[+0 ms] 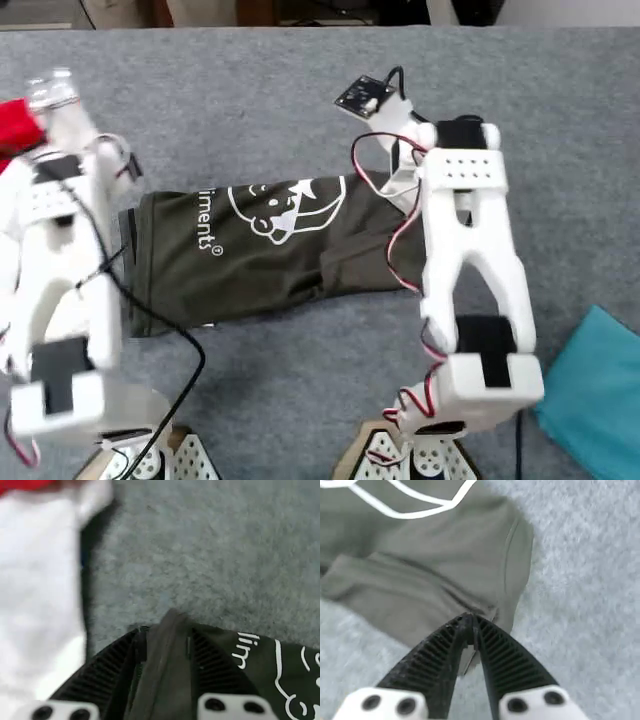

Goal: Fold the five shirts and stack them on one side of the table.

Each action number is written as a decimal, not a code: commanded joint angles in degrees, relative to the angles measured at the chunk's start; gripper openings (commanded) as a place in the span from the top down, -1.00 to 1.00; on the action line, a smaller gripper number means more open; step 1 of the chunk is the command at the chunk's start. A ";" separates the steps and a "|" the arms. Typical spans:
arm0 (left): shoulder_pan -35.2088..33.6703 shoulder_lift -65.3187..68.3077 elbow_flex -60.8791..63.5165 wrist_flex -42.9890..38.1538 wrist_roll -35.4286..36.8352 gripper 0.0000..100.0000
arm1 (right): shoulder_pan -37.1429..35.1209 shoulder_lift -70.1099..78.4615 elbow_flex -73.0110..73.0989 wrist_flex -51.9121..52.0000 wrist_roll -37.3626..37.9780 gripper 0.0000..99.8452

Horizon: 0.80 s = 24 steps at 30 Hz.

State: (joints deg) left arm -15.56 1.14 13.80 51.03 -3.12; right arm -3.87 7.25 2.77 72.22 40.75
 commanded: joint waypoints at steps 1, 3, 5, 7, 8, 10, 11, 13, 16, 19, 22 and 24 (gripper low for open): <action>1.58 9.27 -8.79 0.35 -2.73 0.71 | 0.84 3.47 0.31 -6.95 -1.23 0.99; 0.88 14.73 -13.54 0.35 -3.34 0.71 | 0.84 5.58 0.31 -11.25 -4.22 0.99; -0.70 19.03 -18.02 0.62 -3.69 0.71 | 1.01 6.90 0.40 -13.98 -5.54 0.99; -1.85 22.46 -22.07 0.79 -3.69 0.74 | 1.19 7.96 0.40 -15.82 -6.77 0.99; -2.37 23.69 -23.56 0.79 -3.78 0.77 | 1.19 8.48 0.40 -16.88 -8.00 0.99; -2.73 25.80 -25.85 0.88 -3.78 0.84 | 1.01 9.63 1.01 -19.69 -10.64 0.99; -2.64 26.68 -26.37 0.88 -3.78 0.85 | 0.92 10.07 2.07 -21.98 -11.60 0.99; -2.29 27.38 -26.46 0.88 -3.78 0.86 | 0.84 10.51 3.74 -25.58 -11.60 0.99; -1.32 27.65 -26.46 0.88 -3.60 0.86 | 1.10 10.51 4.09 -26.46 -11.43 0.99; -0.26 27.65 -26.81 1.49 -3.60 0.86 | 0.66 10.95 4.35 -26.29 -11.43 0.99; 1.41 27.82 -27.96 4.40 -3.69 0.86 | 0.40 11.56 4.18 -26.37 -11.96 0.99; 2.55 28.26 -28.57 5.36 -3.78 0.86 | 0.22 13.41 3.91 -26.29 -12.40 0.99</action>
State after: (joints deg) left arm -14.68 29.71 -11.52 54.99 -6.55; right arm -3.96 19.74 7.25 46.90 29.14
